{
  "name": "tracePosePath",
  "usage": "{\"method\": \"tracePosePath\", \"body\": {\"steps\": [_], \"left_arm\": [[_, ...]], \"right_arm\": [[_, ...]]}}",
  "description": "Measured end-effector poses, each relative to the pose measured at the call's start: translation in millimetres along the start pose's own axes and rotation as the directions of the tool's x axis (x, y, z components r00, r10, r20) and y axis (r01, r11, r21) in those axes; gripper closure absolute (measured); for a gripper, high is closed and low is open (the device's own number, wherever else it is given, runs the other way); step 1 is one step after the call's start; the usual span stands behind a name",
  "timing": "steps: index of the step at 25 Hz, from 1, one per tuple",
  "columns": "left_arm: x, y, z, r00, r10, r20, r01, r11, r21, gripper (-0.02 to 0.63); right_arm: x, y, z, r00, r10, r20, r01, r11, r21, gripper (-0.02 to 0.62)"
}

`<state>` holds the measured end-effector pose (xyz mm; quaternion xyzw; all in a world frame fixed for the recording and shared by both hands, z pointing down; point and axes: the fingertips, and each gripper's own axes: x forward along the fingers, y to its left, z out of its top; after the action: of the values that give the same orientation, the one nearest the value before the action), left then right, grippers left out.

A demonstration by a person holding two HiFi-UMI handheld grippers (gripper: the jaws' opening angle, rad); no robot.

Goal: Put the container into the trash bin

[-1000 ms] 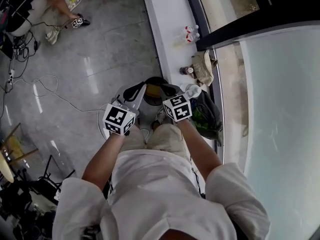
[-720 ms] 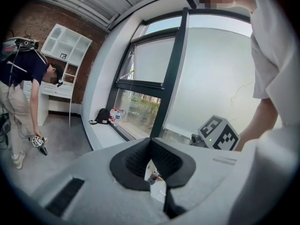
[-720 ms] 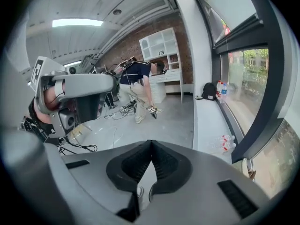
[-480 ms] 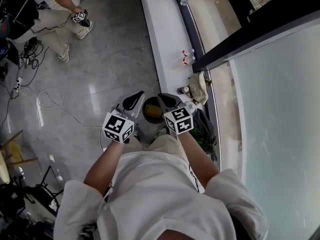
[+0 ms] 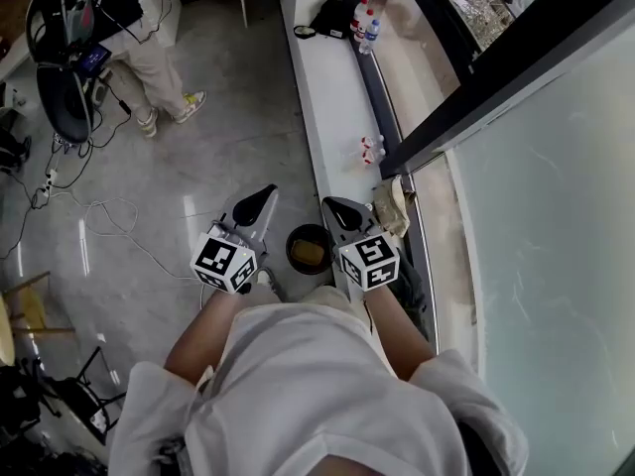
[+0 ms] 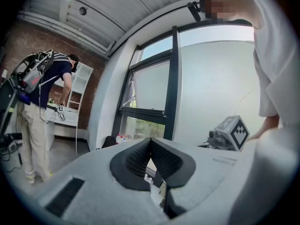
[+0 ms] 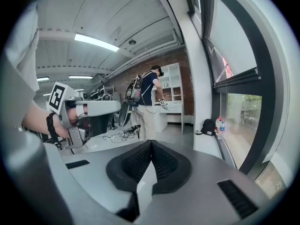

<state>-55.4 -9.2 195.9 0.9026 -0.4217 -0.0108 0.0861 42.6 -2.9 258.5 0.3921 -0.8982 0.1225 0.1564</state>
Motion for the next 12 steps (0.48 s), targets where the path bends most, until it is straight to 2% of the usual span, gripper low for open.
{"method": "tracePosePath", "body": {"steps": [5,12], "left_arm": [[-13.0,12.9,33.7,0.998,0.045,0.049,-0.047,0.998,0.045,0.589],[-37.7,22.5,71.9,0.984,0.114,0.138,-0.121,0.992,0.044,0.589]], "right_arm": [[-30.1,-8.5,39.5,0.994,-0.041,0.099,0.038,0.999,0.028,0.594],[-71.1,-28.2,89.2,0.974,-0.084,0.212,0.083,0.996,0.012,0.594]]}}
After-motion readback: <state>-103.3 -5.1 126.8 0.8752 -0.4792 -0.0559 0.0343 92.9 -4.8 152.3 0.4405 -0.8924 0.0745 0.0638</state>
